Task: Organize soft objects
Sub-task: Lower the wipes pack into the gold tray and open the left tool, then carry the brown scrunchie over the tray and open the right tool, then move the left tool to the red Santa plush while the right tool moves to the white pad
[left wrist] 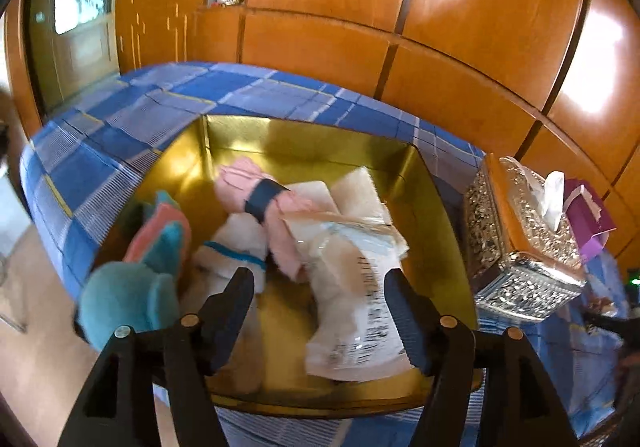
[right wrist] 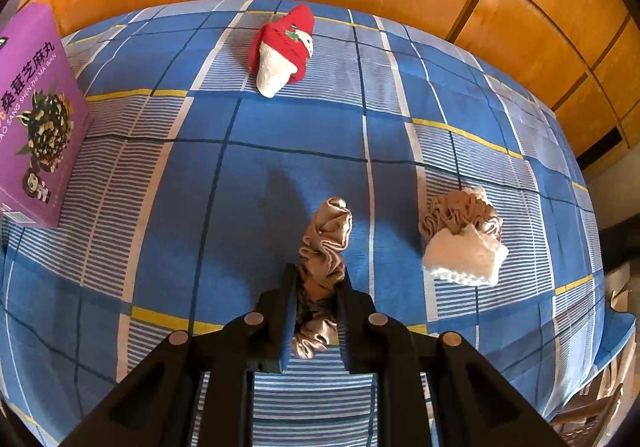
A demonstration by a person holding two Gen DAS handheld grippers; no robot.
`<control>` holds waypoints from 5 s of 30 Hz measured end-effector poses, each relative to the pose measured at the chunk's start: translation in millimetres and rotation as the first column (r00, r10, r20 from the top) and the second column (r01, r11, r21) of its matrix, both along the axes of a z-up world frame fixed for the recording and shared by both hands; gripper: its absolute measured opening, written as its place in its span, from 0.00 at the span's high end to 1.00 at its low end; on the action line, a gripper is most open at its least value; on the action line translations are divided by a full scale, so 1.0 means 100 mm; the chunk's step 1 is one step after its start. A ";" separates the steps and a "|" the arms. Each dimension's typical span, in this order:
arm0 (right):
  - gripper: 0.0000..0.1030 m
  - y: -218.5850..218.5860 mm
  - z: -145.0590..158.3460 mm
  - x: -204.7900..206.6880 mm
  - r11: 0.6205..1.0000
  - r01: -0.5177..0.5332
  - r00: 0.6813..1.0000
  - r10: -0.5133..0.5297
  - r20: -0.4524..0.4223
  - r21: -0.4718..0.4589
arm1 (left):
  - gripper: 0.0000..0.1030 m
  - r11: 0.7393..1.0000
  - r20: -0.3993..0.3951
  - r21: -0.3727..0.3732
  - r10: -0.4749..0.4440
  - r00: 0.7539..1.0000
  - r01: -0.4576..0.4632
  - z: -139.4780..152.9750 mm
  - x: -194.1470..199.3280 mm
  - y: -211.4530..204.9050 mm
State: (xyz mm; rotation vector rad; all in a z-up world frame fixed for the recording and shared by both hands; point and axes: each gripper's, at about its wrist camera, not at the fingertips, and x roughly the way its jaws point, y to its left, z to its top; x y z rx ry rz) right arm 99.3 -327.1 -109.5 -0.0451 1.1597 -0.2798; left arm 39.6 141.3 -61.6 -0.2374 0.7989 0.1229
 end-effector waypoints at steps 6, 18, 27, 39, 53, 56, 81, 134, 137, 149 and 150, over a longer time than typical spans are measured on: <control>0.87 0.19 0.06 -0.12 0.997 -0.046 0.999 0.046 0.011 0.065 | 0.26 0.999 0.023 0.031 0.012 1.000 -0.013 0.06 -0.09 0.05; 0.87 0.27 0.77 -0.05 0.991 -0.034 0.987 0.013 0.160 0.132 | 0.23 0.998 0.070 0.065 -0.028 0.997 0.023 0.22 -0.18 -0.05; 0.87 0.83 1.72 0.38 0.971 -0.200 0.919 0.142 0.368 0.127 | 0.23 0.997 0.080 0.071 -0.043 0.996 0.038 0.25 -0.20 -0.10; 0.87 2.85 2.00 0.01 0.667 -0.742 0.620 0.643 0.450 0.069 | 0.23 0.997 0.080 0.075 -0.025 0.996 0.019 0.25 -0.21 -0.04; 0.87 3.77 1.09 0.07 0.541 -0.824 0.565 0.771 0.292 0.168 | 0.23 0.993 0.105 0.086 0.066 0.992 -0.075 0.34 -0.26 0.27; 0.87 4.02 0.90 0.18 0.556 -0.816 0.578 0.781 0.236 0.159 | 0.23 0.990 0.108 0.081 0.106 0.988 -0.115 0.34 -0.27 0.40; 0.60 3.99 0.89 0.14 0.686 -0.725 0.669 0.675 0.311 0.069 | 0.19 0.992 0.117 0.079 0.086 0.989 -0.095 0.34 -0.27 0.34; 0.60 -0.14 1.29 -0.43 0.993 0.063 0.845 -0.104 0.524 0.095 | 0.17 0.952 0.155 0.250 -0.220 0.963 0.178 0.68 -0.36 -0.78; 0.60 -0.43 1.16 -0.39 0.985 0.132 0.845 -0.171 0.507 0.112 | 0.17 0.938 0.151 0.269 -0.265 0.952 0.219 0.72 -0.34 -0.95; 0.60 -1.27 0.71 -0.46 0.878 0.350 0.788 -0.464 0.405 0.325 | 0.17 0.846 0.147 0.342 -0.478 0.866 0.409 0.94 -0.27 -1.87; 0.60 -1.30 0.69 -0.47 0.867 0.353 0.784 -0.479 0.394 0.351 | 0.17 0.836 0.146 0.346 -0.497 0.856 0.426 0.96 -0.26 -1.97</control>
